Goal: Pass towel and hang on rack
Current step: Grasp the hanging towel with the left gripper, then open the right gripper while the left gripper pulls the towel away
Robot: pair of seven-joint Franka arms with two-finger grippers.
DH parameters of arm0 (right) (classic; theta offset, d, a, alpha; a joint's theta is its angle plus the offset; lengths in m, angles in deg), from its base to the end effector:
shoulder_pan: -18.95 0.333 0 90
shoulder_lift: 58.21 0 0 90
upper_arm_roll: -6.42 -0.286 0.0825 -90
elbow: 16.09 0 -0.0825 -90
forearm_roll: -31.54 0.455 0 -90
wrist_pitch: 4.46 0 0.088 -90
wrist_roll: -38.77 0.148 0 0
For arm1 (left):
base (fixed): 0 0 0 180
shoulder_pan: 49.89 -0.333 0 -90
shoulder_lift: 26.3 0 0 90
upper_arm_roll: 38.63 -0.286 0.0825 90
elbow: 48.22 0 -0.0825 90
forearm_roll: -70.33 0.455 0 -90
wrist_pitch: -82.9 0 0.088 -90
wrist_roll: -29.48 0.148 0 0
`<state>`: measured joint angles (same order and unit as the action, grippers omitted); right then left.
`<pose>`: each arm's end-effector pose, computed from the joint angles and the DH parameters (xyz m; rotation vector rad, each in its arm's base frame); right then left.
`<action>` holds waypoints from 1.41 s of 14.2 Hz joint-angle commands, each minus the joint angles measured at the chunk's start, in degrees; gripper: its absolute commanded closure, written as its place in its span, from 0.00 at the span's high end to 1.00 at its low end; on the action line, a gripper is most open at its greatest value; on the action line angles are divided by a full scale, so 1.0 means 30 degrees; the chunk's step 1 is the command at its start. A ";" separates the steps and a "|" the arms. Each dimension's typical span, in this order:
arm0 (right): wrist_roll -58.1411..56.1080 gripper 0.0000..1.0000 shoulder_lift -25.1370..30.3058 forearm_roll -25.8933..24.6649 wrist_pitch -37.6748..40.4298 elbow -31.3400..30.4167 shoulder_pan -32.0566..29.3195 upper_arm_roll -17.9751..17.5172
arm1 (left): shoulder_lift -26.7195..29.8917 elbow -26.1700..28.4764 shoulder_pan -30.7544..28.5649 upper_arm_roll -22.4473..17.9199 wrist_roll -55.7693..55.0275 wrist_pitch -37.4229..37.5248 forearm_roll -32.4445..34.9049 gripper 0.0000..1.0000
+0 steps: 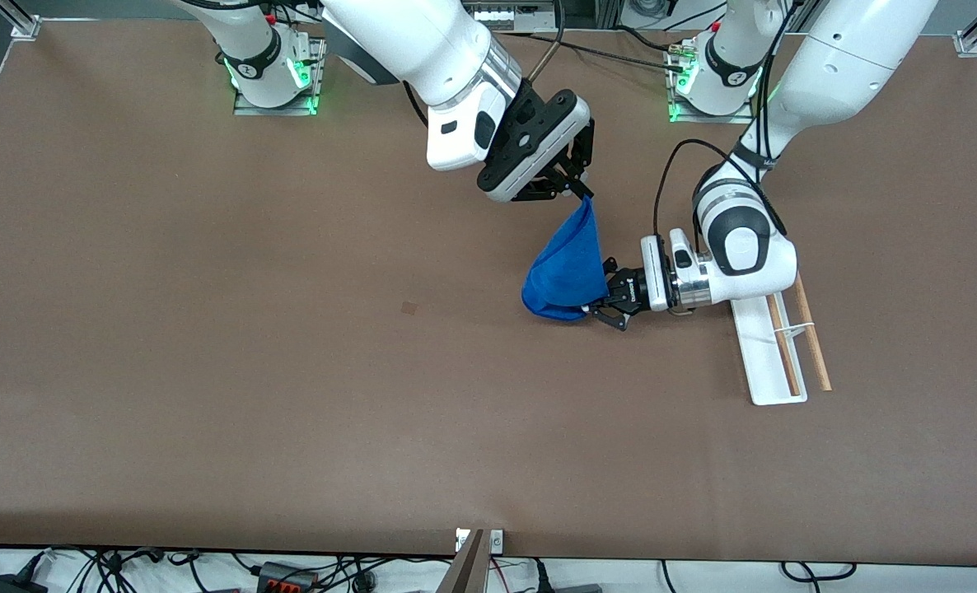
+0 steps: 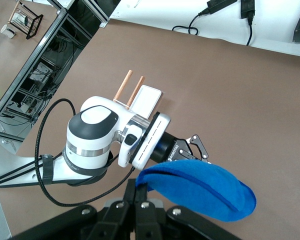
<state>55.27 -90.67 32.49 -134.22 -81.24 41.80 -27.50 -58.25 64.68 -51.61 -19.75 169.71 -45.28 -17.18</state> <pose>0.5512 0.6159 0.5311 -2.4058 -0.6382 -0.4539 0.6011 -0.2609 0.1045 1.5938 -1.4088 1.0756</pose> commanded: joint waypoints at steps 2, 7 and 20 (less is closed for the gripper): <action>0.0419 0.00 -0.0079 -0.0348 -0.0106 0.0213 0.0150 0.0025 | 0.0719 -0.0306 -0.0129 -0.0056 0.0309 -0.0986 0.0250 0.00; 0.0360 1.00 0.0009 -0.0872 0.0098 -0.0135 -0.0083 0.0113 | 0.2969 -0.0541 -0.0772 -0.0524 -0.7345 -0.0812 0.8170 0.00; 0.0302 1.00 0.1415 -0.4507 1.0965 -0.1076 -0.8283 0.0933 | 0.4677 -0.4139 -0.8472 -0.0612 -1.9438 0.5044 2.3014 0.00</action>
<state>55.47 -88.32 20.24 -103.15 -82.68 20.20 -24.08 -42.63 57.42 -74.16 -22.07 112.93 -33.76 48.35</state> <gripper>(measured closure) 0.000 0.982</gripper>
